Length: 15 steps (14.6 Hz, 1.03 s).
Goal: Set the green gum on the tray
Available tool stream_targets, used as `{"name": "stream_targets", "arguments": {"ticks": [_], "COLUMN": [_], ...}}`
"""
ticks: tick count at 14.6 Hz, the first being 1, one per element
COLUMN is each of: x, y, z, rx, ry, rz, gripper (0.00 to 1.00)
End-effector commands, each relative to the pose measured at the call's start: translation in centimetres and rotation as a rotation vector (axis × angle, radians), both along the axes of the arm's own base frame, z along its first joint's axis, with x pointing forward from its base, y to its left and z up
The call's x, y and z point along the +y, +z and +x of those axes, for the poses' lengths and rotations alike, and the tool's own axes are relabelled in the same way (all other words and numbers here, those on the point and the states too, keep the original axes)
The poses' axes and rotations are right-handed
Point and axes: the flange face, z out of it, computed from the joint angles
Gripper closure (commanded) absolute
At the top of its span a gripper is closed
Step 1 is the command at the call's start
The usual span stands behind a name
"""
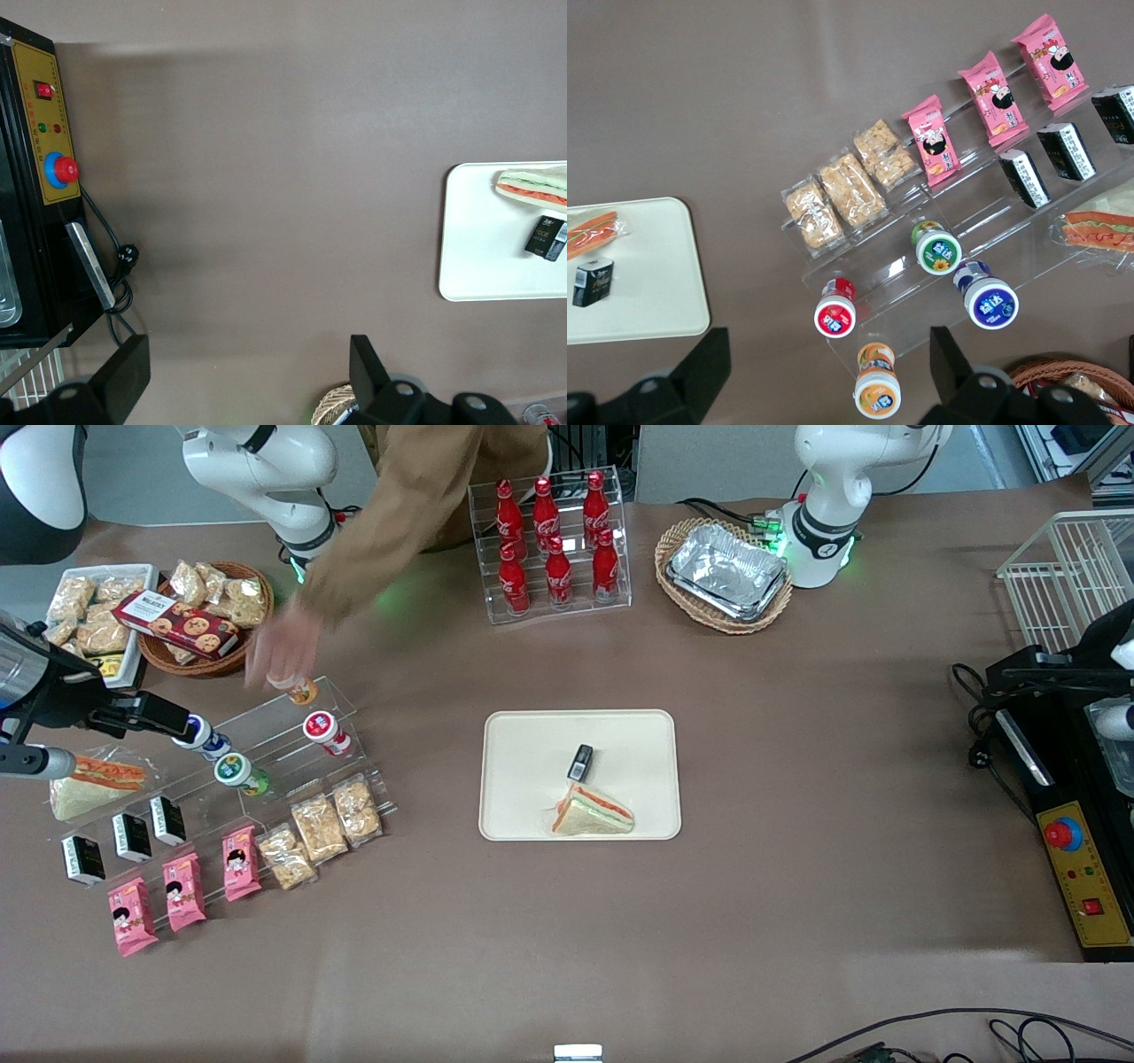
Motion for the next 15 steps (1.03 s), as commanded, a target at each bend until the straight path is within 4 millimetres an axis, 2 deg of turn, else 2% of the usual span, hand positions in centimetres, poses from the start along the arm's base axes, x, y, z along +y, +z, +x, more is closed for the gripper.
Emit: {"name": "stream_targets", "arguments": {"ticks": [1,9,13,15], "x": [-0.1,-0.4,-0.4,-0.6], "y": [0.4,0.3,0.0,-0.3], "z": [0.0,0.0,-0.8,-1.9], "rx": [0.006,0.005,0.041,0.078], "ry": [0.015,0.057,0.099,0.107], "rz": [-0.001,0.003,-0.002,0.001], "gripper": [0.0,0.0,0.0,0.0]}}
